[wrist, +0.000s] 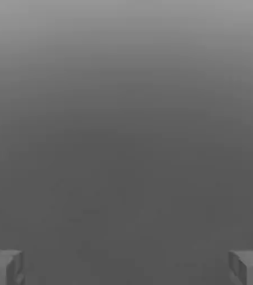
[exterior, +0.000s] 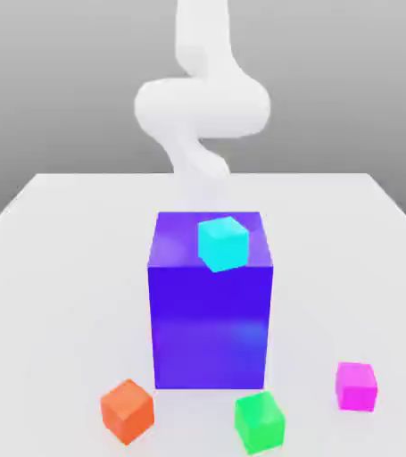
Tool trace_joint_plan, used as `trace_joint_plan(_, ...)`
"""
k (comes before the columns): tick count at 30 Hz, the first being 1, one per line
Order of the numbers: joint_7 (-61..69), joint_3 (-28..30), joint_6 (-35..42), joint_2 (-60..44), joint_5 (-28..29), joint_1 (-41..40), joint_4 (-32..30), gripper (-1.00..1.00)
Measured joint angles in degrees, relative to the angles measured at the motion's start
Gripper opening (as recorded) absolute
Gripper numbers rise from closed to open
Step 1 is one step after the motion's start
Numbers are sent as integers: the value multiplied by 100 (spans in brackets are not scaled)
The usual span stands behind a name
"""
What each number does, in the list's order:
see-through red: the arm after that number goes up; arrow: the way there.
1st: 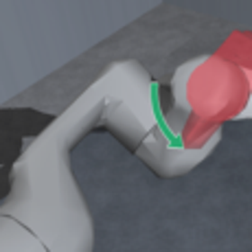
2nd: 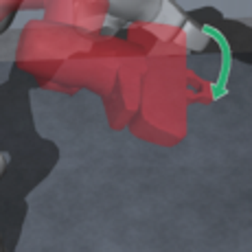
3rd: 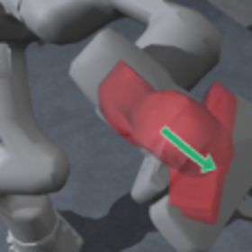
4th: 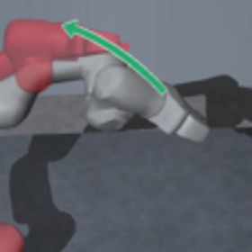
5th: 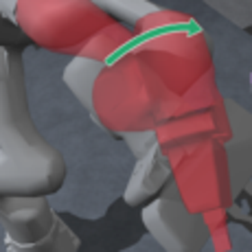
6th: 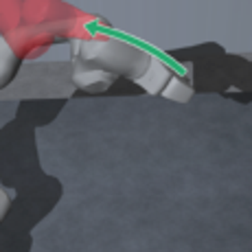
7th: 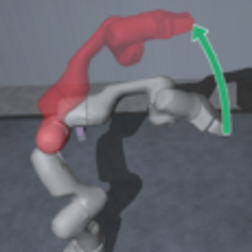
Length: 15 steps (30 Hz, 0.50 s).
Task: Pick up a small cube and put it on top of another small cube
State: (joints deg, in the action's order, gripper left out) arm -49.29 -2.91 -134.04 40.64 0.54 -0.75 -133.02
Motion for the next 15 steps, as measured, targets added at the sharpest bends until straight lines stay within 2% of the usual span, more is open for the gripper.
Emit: trace_joint_plan(15,-2412,-1605,-1361,-3139,780,-147,-743,0)
